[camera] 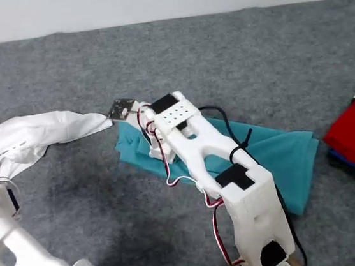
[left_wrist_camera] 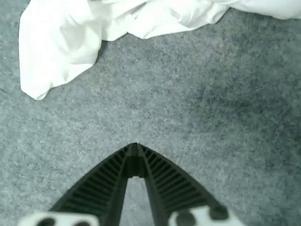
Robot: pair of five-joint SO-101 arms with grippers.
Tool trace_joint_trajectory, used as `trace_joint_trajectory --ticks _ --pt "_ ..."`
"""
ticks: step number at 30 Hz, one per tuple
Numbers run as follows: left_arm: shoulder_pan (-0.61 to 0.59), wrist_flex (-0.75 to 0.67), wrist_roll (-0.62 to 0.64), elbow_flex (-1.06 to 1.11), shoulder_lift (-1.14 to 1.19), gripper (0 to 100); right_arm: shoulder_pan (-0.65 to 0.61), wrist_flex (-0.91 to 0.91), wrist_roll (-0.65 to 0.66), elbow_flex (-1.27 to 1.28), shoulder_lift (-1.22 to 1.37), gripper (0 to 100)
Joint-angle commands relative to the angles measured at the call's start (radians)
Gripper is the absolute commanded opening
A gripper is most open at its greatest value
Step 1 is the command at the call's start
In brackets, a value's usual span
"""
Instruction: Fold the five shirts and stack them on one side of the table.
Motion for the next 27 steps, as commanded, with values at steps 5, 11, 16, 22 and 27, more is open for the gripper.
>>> trace_joint_trajectory --ticks 5,11,16,22,27 --pt "0.003 -0.025 -0.008 -0.007 -0.008 0 0.085 0.05 -0.023 -0.186 -0.005 20.7" --pt "0.003 -0.025 -0.008 -0.007 -0.008 0 0.114 0.088 0.012 -0.196 -0.016 20.6" --pt "0.005 -0.026 -0.009 -0.007 -0.008 0 0.045 0.186 0.008 -0.27 -0.016 20.5" --pt "0.005 -0.046 -0.009 -0.007 -0.008 0 -0.016 0.219 0.006 -0.348 -0.008 20.5" --pt "0.005 -0.046 -0.009 -0.004 -0.008 0 -0.036 0.226 0.005 -0.368 -0.008 20.4"
